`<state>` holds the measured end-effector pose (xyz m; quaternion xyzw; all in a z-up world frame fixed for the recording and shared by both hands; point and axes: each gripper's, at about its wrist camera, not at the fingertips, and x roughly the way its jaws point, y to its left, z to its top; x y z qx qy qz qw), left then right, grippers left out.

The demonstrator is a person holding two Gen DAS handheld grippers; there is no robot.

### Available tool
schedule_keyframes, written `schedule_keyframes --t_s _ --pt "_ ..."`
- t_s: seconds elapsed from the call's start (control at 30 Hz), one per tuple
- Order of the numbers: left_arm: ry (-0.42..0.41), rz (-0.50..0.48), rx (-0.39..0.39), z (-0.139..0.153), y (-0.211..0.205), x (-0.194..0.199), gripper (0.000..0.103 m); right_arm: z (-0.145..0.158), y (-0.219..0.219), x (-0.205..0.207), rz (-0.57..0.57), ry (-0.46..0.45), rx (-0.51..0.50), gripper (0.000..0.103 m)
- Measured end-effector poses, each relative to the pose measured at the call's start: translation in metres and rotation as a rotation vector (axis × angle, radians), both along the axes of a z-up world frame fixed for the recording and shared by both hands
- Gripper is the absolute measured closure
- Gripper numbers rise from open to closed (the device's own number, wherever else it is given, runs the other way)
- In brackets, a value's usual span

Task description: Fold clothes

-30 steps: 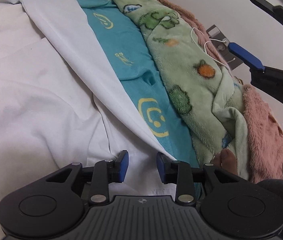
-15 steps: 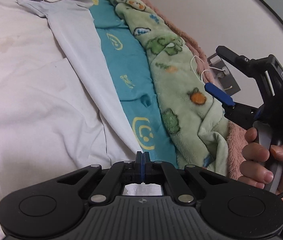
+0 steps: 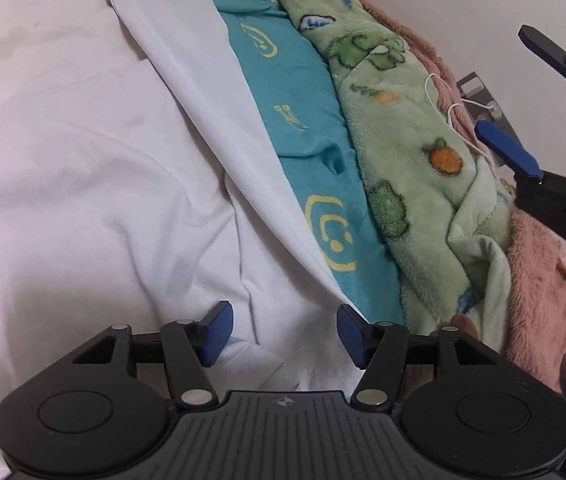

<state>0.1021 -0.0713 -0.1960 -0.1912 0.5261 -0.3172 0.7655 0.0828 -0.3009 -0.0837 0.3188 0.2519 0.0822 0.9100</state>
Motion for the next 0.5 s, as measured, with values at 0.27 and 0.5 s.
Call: schedule_keyframes --t_s 0.27,0.5 --pt "0.075 -0.061 -0.114 -0.013 -0.001 0.004 0.062 -0.005 0.003 0.005 0.013 0.023 0.013 0.018" --pt "0.069 -0.037 -0.131 -0.003 0.010 -0.003 0.099 -0.010 0.004 0.011 0.013 0.048 0.006 0.018"
